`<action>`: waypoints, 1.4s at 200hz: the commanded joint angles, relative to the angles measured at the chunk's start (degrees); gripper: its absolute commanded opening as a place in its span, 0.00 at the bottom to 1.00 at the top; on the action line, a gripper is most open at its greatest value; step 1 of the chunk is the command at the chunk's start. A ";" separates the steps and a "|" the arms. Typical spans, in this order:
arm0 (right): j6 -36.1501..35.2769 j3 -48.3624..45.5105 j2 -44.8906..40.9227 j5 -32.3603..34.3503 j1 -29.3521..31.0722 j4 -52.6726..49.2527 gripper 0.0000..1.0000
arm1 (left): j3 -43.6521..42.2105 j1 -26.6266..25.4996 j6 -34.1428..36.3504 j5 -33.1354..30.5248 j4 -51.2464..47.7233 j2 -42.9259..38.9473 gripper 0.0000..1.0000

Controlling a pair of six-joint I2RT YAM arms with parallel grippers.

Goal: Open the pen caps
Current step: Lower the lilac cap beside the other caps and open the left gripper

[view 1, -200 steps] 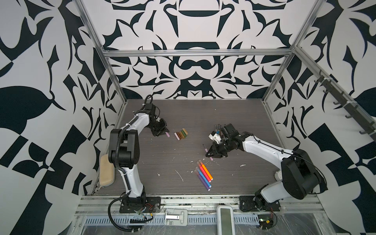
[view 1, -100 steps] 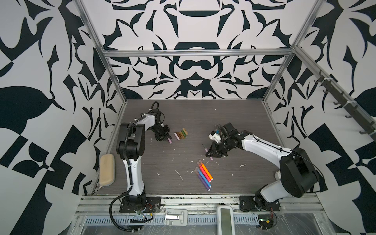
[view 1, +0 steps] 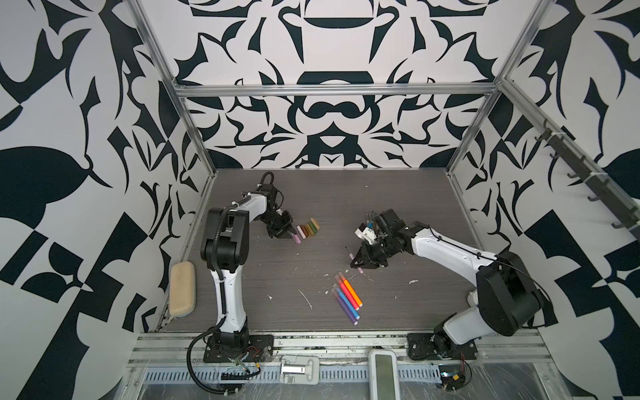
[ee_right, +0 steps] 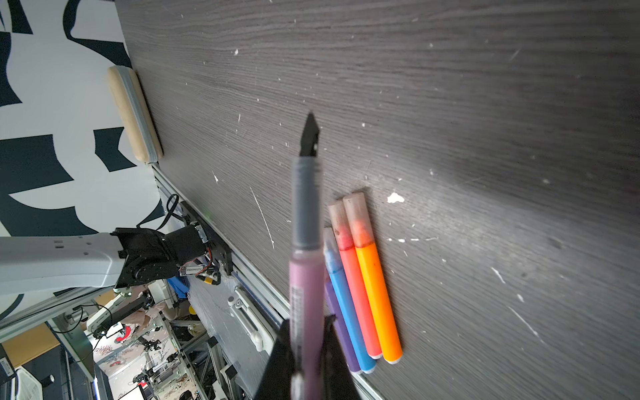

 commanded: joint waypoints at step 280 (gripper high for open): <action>-2.72 2.39 0.79 -0.15 -0.09 -1.25 0.00 | -8.25 -2.32 -7.14 1.14 3.84 -11.39 0.28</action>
